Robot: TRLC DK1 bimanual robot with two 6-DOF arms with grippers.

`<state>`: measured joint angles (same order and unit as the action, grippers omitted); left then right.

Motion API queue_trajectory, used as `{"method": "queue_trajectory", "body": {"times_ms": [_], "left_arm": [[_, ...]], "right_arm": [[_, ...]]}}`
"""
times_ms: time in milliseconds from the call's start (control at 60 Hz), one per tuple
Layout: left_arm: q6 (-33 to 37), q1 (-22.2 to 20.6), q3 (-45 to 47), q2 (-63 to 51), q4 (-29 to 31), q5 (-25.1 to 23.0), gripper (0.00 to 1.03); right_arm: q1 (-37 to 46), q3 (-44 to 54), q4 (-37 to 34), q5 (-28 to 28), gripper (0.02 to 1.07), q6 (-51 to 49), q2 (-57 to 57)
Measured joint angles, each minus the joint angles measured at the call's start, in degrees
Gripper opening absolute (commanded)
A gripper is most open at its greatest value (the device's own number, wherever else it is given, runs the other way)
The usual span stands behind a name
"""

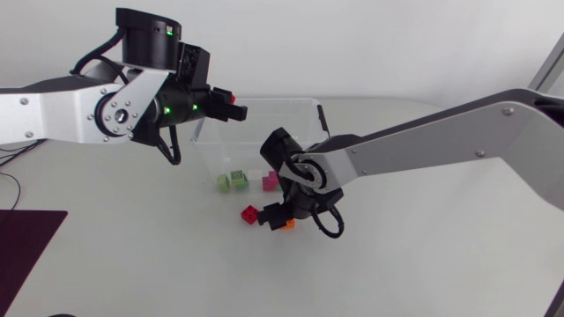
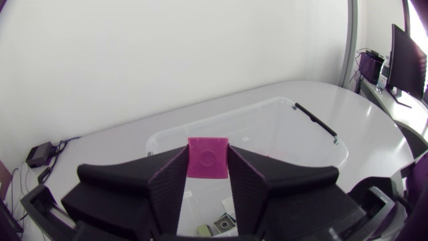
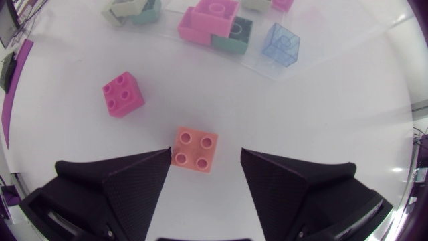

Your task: Pick up the duplo bricks and place them in the container

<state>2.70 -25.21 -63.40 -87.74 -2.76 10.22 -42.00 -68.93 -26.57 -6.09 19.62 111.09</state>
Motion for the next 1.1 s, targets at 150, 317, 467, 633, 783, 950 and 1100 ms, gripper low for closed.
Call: {"method": "queue_trajectory", "body": {"times_ms": [150, 317, 467, 633, 783, 950, 1100], "left_arm": [[-1.68, 0.07, -0.5, -2.95, -1.79, 2.25, 0.1], [-2.75, 0.02, -1.84, -5.55, -2.3, 3.26, 0.11], [-3.02, 0.02, -2.95, -7.34, -2.19, 3.39, 0.45], [-4.92, 0.11, -6.43, -8.57, 5.7, 3.37, 0.98], [-5.73, 1.27, -9.29, -8.13, 10.36, 0.28, 0.98], [-5.25, 3.21, -9.16, -2.23, 18.16, -7.3, 0.98], [-0.63, 4.07, -5.16, 8.83, 22.64, -14.38, 0.98]], "right_arm": [[-0.02, -1.2, -0.2, -1.33, 0.52, 0.98, 1.25], [-0.02, -2.4, -0.31, -1.46, 0.31, 1.03, 3.02], [-0.02, -2.34, -0.24, -1.27, 0.27, 1.01, 2.86], [-0.02, 0.96, -0.37, -1.22, 0.26, 0.94, -1.95], [0.09, 3.02, -2.23, -1.2, 0.26, 0.72, -10.82], [1.6, 3.04, -4.17, -1.22, 0.26, -0.42, -20.59], [4.0, 0.37, -6.78, -1.25, 0.26, -1.84, -25.16]]}}
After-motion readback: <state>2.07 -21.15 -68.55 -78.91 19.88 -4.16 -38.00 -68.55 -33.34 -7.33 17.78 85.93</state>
